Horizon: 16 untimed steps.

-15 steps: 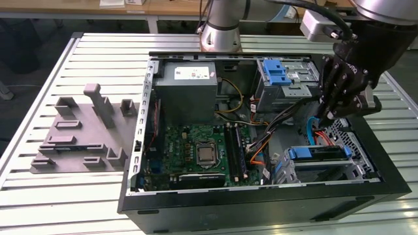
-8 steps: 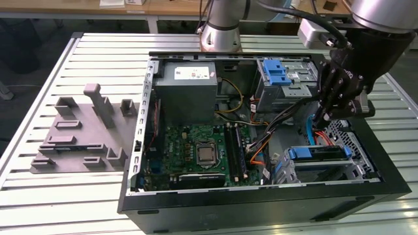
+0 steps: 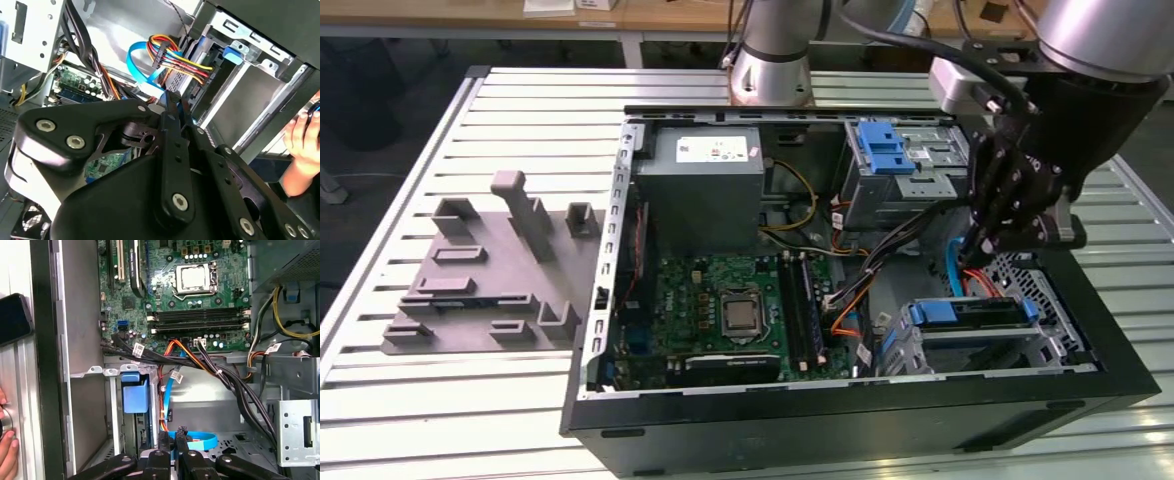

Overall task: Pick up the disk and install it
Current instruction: 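Insert the second disk wire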

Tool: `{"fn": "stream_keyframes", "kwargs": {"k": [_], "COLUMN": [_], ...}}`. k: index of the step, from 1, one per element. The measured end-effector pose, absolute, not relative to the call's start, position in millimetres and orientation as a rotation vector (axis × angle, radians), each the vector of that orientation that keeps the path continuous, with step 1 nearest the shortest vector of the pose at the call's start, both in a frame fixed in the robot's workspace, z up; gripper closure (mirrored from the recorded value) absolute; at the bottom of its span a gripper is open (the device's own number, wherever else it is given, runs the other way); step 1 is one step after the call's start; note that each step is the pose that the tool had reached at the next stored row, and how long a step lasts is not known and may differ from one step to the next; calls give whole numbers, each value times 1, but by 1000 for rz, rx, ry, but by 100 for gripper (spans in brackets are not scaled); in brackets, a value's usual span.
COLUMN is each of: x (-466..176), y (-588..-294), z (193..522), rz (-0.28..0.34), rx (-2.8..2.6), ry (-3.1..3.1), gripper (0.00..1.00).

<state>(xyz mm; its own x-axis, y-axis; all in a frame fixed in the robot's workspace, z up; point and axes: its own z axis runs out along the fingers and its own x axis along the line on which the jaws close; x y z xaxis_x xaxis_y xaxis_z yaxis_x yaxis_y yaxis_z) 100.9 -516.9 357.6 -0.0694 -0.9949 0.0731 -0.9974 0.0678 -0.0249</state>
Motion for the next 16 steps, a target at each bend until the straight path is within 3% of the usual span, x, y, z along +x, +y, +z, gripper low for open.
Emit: {"fn": "stream_keyframes", "kwargs": {"k": [16], "x": [97], "y": [-532], "z": [353], "rz": [128], "rx": [2139], "ry": [-2274], "gripper": [84]}}
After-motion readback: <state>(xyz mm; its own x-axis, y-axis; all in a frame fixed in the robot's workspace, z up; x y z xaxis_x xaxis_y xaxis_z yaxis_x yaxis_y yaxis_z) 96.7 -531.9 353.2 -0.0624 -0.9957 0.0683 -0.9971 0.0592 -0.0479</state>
